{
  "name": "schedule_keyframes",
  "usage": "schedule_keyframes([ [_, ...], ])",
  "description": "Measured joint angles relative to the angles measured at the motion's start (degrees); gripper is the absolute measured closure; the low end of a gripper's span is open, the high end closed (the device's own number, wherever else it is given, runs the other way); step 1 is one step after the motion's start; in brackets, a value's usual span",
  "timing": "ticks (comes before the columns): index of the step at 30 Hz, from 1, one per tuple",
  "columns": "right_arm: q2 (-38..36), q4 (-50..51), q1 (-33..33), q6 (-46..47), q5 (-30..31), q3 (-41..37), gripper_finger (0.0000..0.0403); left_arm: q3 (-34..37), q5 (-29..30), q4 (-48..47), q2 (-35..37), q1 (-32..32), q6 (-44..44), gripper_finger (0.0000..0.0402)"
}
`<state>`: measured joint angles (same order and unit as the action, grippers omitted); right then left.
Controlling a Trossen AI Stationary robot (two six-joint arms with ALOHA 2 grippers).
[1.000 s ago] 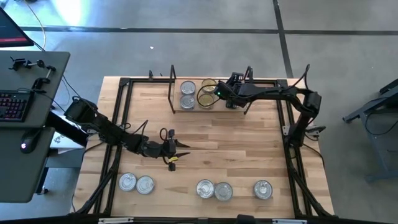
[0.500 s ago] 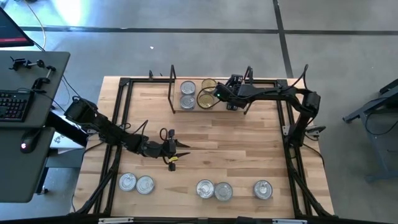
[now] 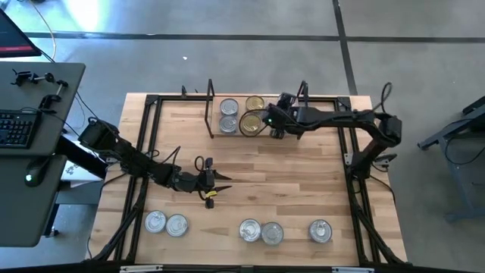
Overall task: Stack canned seafood by type on shelf
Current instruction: Stack the right green tuna can on top of the top green tuna can on the shelf
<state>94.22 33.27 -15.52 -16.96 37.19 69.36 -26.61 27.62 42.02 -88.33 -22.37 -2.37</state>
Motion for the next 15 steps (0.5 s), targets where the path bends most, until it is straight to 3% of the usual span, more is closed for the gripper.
schedule_keyframes([
  [8,-2.89,-11.37,12.75,7.86,-31.3,-3.26,0.0176,0.0,0.0,0.02,0.02,-0.5,-0.58,0.0287],
  [11,-2.87,-13.05,20.37,10.8,-32.95,-5.54,0.0176,0.0,-0.02,-0.13,0.02,-1.18,-0.58,0.0287],
  [15,-2.85,-5.0,29.99,22.85,-31.6,-5.77,0.0182,0.0,-0.03,-0.13,0.02,-1.88,-0.55,0.0287],
])
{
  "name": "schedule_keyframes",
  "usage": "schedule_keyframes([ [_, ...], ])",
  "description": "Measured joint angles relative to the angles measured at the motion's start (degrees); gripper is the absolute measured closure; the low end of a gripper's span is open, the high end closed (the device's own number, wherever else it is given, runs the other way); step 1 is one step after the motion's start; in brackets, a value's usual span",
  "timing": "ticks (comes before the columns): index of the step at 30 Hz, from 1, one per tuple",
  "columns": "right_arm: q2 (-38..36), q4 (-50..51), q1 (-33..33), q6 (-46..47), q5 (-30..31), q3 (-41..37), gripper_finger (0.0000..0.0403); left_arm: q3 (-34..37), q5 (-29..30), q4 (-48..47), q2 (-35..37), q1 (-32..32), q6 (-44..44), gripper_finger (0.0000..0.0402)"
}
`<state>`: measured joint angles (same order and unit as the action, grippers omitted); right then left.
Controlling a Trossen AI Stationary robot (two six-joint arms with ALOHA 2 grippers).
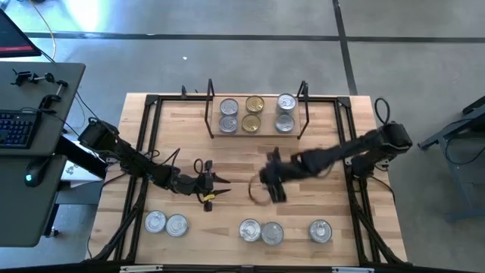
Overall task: Stack canned seafood by type on shelf
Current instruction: Stack the right green tuna can on top of the top green tuna can on the shelf
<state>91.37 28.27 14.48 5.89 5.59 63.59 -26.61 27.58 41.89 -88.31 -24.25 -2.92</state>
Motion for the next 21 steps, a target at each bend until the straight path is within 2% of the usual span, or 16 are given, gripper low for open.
schedule_keyframes([
  [3,0.0,4.89,7.7,11.33,-3.4,0.0,0.0207,0.0,0.01,0.02,0.0,-0.17,0.0,0.0287],
  [6,0.0,8.52,15.32,26.68,-6.5,0.0,0.0249,0.0,0.01,0.02,0.0,-0.15,0.02,0.0287],
  [13,0.02,15.75,31.78,65.75,-7.14,0.0,0.0367,0.0,0.02,0.02,0.0,-0.15,0.12,0.0287],
  [16,0.02,16.45,36.59,75.68,-4.65,0.0,0.0397,0.0,0.02,0.02,0.0,-0.15,0.3,0.0287],
  [21,0.02,17.66,40.97,82.21,1.41,0.0,0.0388,0.0,0.03,0.04,0.0,-0.15,1.09,0.0287],
])
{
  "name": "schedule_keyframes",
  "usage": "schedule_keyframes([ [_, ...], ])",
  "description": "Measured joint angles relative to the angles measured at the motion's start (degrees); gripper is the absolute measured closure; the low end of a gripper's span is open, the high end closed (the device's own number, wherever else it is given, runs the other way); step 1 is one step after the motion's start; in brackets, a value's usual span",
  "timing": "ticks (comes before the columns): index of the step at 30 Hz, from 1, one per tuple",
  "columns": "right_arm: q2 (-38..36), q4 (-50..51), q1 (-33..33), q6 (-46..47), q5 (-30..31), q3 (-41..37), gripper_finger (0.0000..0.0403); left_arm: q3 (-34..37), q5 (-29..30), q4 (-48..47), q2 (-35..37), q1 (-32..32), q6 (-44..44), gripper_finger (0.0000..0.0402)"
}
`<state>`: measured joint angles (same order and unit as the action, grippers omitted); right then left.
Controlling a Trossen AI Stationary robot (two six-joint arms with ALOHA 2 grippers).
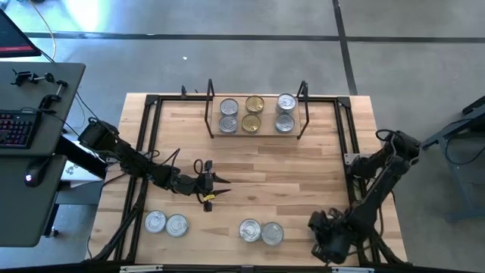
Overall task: Stack canned seafood by type on shelf
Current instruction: Stack the right green tuna can on top of the top green tuna can on the shelf
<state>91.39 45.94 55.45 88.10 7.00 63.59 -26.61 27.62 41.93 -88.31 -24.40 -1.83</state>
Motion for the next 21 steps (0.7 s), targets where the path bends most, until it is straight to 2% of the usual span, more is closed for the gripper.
schedule_keyframes([
  [3,0.0,-1.68,0.23,-1.87,5.78,0.0,0.0393,0.0,0.0,0.0,0.0,0.0,0.01,0.0287],
  [5,0.0,-3.89,-0.1,-4.01,7.46,0.0,0.04,0.0,0.0,0.0,0.02,0.0,0.0,0.0287],
  [12,0.0,-5.27,0.38,-4.48,5.43,0.0,0.0402,0.0,0.0,0.0,0.02,0.0,-0.04,0.0287],
  [16,0.0,-6.16,0.41,-4.93,7.66,-0.01,0.0403,0.0,0.0,0.06,0.02,0.0,-0.04,0.0287],
  [21,0.01,-16.09,-0.53,-8.29,6.31,-3.03,0.0403,0.0,0.0,0.44,0.02,0.0,-0.06,0.0287],
])
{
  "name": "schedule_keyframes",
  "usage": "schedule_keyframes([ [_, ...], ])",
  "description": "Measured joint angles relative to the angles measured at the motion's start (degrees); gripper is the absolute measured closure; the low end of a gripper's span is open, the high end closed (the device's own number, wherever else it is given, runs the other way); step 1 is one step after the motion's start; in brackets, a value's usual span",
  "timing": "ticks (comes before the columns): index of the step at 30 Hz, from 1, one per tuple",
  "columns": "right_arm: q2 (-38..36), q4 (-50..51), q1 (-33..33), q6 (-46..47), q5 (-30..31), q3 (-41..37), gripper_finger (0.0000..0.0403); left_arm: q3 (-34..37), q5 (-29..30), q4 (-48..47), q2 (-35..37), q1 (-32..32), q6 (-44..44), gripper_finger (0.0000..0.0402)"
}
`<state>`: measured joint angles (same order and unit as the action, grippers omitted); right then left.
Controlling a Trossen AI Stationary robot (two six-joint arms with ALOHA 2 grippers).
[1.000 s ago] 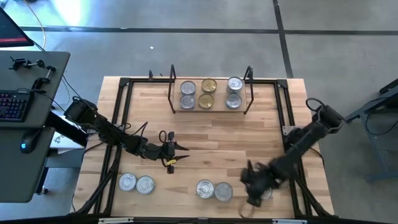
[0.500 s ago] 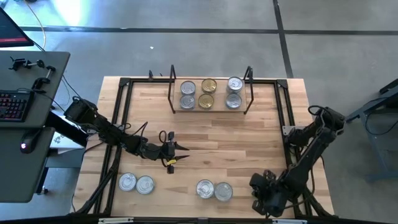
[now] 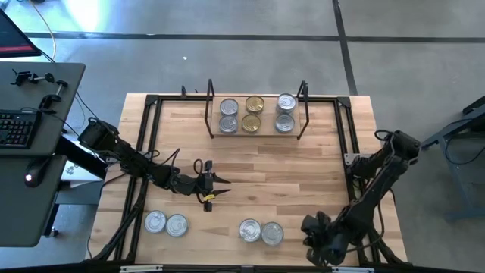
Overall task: Stack canned seafood by type on shelf
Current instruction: Stack the right green tuna can on top of the top green tuna can on the shelf
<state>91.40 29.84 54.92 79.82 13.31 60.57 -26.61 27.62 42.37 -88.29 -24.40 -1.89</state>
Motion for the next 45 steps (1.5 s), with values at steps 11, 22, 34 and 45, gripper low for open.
schedule_keyframes([
  [11,0.06,-32.91,-7.09,-12.68,0.84,-13.17,0.0403,0.02,0.0,1.19,0.0,0.0,-0.01,0.0287],
  [22,6.65,-42.57,-25.28,-42.21,-20.0,-10.85,0.0403,-0.11,0.0,1.31,0.0,0.0,-1.49,0.0287],
  [34,22.43,-32.19,-33.87,-70.12,-39.52,5.3,0.0403,-0.13,0.0,1.29,0.0,0.0,-3.96,0.0287],
  [45,23.12,-21.98,-39.62,-77.31,-38.83,7.29,0.0403,-0.16,-0.06,1.46,1.21,-0.23,-5.35,0.0287],
])
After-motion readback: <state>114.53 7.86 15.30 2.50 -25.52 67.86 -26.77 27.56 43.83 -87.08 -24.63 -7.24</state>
